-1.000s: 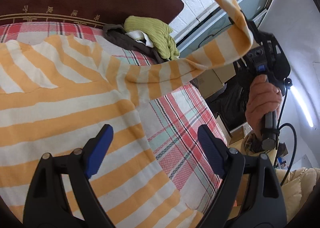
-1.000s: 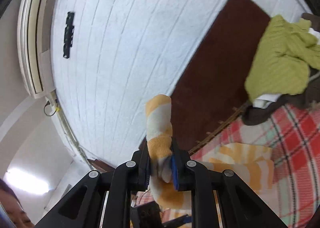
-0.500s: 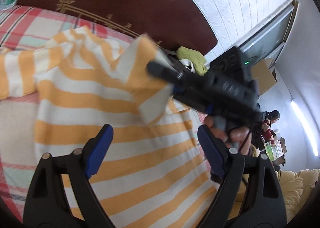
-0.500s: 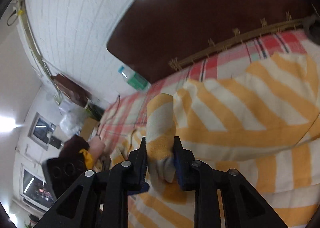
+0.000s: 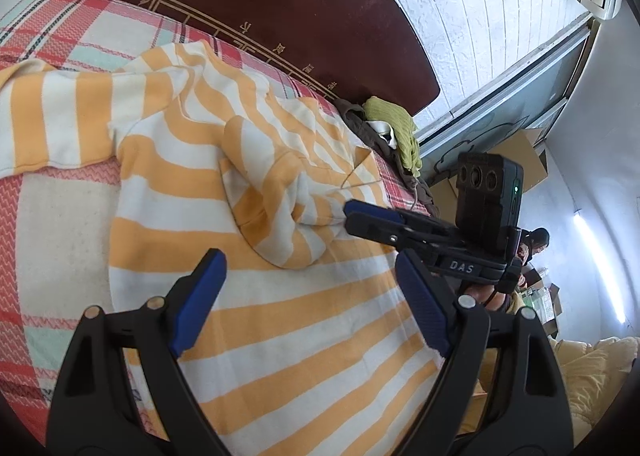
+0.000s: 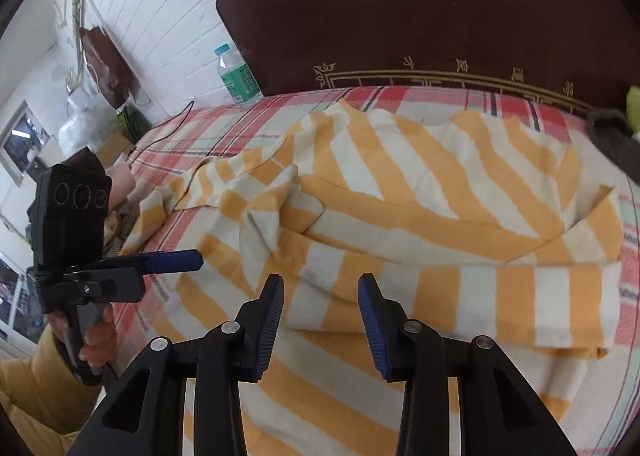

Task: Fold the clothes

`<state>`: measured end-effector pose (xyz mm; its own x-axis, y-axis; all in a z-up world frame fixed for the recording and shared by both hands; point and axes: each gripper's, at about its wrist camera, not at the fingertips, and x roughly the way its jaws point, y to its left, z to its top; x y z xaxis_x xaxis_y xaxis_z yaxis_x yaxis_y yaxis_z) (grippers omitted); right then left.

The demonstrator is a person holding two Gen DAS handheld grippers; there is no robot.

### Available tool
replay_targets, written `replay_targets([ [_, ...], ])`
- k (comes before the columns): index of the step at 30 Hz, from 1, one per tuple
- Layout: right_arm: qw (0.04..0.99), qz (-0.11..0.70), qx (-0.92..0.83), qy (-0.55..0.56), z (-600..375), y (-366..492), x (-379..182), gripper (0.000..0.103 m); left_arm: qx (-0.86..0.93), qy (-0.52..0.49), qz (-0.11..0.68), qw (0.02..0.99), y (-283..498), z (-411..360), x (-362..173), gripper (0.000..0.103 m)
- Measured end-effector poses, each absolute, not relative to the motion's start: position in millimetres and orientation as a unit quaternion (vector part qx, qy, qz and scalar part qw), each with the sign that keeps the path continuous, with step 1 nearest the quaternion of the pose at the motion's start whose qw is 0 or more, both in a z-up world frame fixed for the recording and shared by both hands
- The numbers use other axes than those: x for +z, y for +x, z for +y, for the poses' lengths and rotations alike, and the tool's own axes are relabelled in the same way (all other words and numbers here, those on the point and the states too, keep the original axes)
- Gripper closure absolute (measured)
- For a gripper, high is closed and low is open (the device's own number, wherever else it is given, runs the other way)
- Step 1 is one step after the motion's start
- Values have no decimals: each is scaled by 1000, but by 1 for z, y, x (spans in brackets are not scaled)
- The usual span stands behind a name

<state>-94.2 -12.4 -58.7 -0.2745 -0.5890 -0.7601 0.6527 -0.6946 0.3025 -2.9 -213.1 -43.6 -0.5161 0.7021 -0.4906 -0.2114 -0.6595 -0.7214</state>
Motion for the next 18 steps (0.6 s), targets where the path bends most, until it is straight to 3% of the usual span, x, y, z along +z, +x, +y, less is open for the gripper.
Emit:
replay_targets([
  [1, 395, 49, -796, 456, -23, -99, -58, 54, 815, -403, -306, 281, -3, -213, -43, 16],
  [2, 403, 63, -792, 455, -35, -103, -59, 34, 816, -402, -306, 281, -2, -212, -43, 16],
  [3, 411, 78, -786, 456, -46, -107, -59, 29, 816, -402, -306, 280, -1, -213, -43, 16],
  [5, 430, 95, -770, 462, -66, -117, -61, 31, 816, -402, -312, 274, 3, -217, -43, 15],
  [7, 450, 102, -748, 477, -80, -127, -66, 38, 817, -402, -315, 269, 7, -221, -43, 15],
  [9, 462, 114, -730, 491, -88, -134, -71, 88, 817, -402, -316, 265, 12, -224, -44, 15],
  [13, 464, 101, -754, 455, -69, -132, -46, 92, 798, -407, -335, 292, 17, -222, -49, 15],
  [18, 425, 97, -843, 314, -28, -102, 19, 93, 722, -393, -414, 392, -2, -199, -60, 14],
])
